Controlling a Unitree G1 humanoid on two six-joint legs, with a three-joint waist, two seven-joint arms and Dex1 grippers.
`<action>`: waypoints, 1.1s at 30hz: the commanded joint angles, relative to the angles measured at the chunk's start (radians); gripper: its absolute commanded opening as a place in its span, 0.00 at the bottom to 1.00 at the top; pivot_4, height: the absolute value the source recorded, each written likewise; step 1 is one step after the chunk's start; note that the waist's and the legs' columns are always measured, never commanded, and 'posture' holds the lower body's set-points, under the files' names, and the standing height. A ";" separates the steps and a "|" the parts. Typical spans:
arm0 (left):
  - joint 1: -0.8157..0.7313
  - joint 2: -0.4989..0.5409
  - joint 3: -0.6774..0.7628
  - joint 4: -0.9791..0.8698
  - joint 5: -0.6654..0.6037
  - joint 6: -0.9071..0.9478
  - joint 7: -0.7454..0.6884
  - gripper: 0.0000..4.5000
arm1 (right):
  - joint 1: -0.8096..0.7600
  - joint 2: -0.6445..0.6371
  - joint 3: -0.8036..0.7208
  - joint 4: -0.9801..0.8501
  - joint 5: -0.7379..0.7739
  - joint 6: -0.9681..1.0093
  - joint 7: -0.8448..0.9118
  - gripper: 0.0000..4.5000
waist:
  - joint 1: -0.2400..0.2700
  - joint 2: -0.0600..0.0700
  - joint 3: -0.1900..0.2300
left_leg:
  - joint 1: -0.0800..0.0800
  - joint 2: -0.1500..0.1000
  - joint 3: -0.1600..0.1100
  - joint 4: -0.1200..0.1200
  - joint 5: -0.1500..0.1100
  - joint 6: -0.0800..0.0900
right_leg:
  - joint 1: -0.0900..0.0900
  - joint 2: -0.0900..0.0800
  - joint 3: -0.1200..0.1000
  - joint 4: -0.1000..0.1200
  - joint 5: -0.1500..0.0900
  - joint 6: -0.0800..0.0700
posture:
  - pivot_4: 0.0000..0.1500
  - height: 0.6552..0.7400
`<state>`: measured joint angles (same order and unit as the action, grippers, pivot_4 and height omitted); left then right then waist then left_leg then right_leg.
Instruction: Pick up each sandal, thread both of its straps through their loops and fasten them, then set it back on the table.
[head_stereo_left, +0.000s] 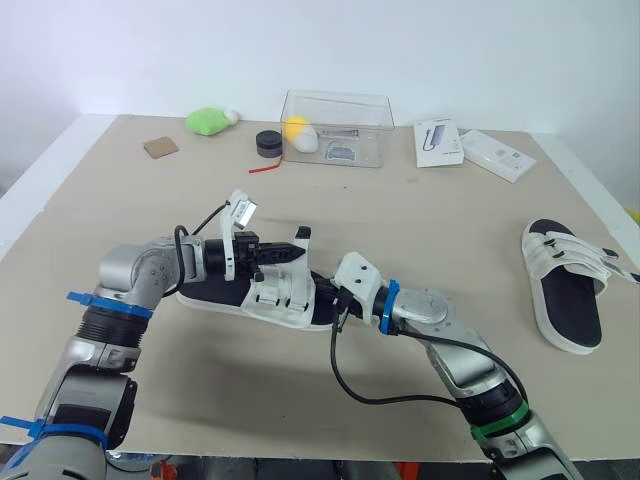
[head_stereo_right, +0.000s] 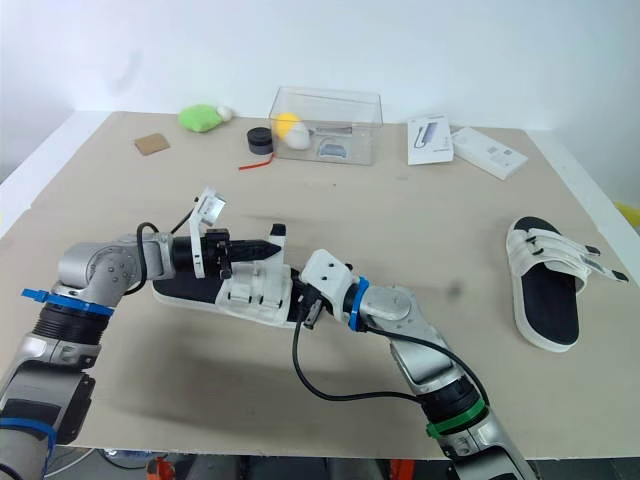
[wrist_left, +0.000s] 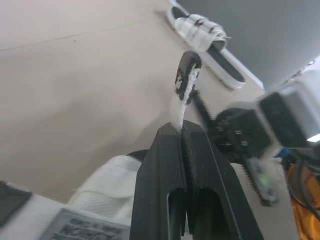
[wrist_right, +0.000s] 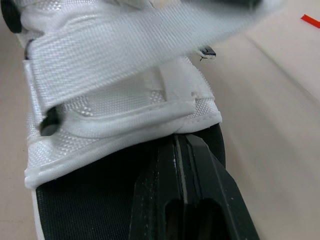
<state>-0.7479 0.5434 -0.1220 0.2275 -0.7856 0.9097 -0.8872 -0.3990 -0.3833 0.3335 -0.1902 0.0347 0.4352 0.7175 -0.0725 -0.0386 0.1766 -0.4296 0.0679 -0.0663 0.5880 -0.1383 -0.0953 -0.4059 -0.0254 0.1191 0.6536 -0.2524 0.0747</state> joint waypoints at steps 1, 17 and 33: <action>-0.033 -0.002 0.024 0.014 0.063 -0.036 -0.008 0.01 | 0.030 -0.015 0.031 0.019 -0.013 0.032 0.013 0.00 | 0.000 0.000 0.000 | 0.000 0.000 0.000 0.000 0.000 0.000 | 0.000 0.000 0.000 0.000 0.000 0.000 | 1.00 1.00; -0.019 0.019 -0.016 -0.004 0.172 0.045 -0.061 0.10 | 0.026 -0.018 0.027 0.018 -0.012 0.032 0.014 0.00 | 0.000 0.000 -0.001 | 0.000 0.000 0.000 0.000 0.001 0.001 | 0.001 0.000 0.000 0.000 0.001 0.001 | 1.00 1.00; -0.109 0.020 -0.067 0.056 0.350 -0.158 -0.157 0.98 | 0.017 -0.013 0.024 0.030 -0.012 0.023 0.013 0.00 | 0.000 0.000 -0.001 | 0.000 0.000 -0.001 0.000 0.000 0.001 | 0.000 0.000 0.000 0.000 0.001 0.001 | 1.00 1.00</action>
<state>-0.8271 0.5619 -0.1863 0.2834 -0.4636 0.8022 -1.0227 -0.4005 -0.3847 0.3366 -0.1917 0.0342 0.4374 0.7195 -0.0725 -0.0387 0.1759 -0.4297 0.0679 -0.0670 0.5878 -0.1379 -0.0948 -0.4055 -0.0253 0.1187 0.6536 -0.2519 0.0758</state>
